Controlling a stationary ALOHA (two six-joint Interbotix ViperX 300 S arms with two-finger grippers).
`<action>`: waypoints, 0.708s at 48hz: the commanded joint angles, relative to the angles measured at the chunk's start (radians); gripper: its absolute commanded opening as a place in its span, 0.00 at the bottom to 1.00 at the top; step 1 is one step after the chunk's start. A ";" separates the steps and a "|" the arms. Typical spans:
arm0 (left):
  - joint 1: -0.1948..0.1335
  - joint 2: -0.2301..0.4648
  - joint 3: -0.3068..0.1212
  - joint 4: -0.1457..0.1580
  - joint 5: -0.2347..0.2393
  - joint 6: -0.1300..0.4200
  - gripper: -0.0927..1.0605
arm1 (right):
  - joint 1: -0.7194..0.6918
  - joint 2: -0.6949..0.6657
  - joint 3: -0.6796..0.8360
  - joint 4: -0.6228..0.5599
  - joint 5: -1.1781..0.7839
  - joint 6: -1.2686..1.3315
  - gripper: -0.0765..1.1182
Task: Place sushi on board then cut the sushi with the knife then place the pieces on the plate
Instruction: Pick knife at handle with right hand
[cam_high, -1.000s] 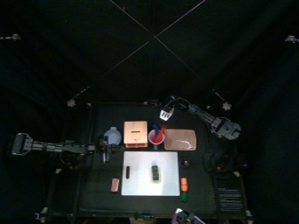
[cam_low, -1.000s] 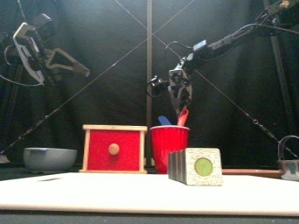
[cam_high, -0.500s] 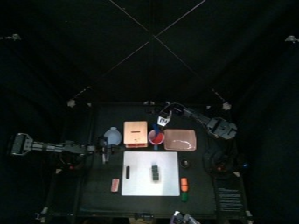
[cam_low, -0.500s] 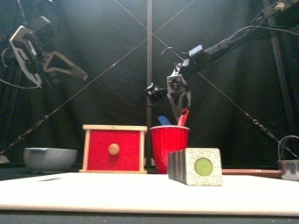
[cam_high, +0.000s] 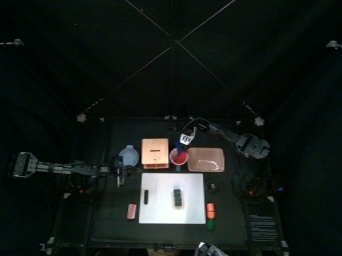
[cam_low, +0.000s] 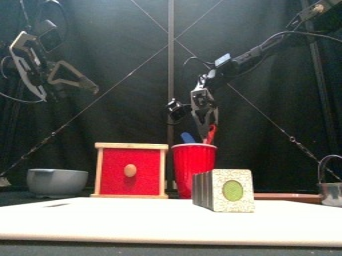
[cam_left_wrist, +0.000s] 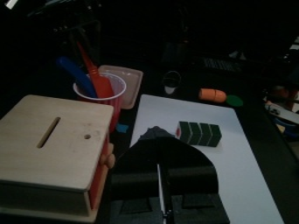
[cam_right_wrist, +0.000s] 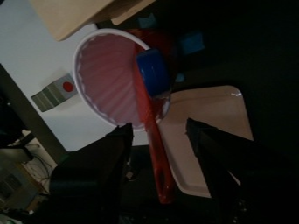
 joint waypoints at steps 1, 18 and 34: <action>0.003 0.002 -0.011 0.000 -0.005 -0.002 0.05 | 0.002 -0.028 -0.008 0.003 0.000 -0.002 0.67; 0.003 0.002 -0.009 0.002 -0.005 -0.002 0.05 | 0.002 -0.028 -0.011 -0.003 0.002 0.008 0.43; 0.002 0.002 -0.009 0.000 -0.005 -0.002 0.05 | 0.023 -0.041 -0.035 -0.012 0.031 0.037 0.29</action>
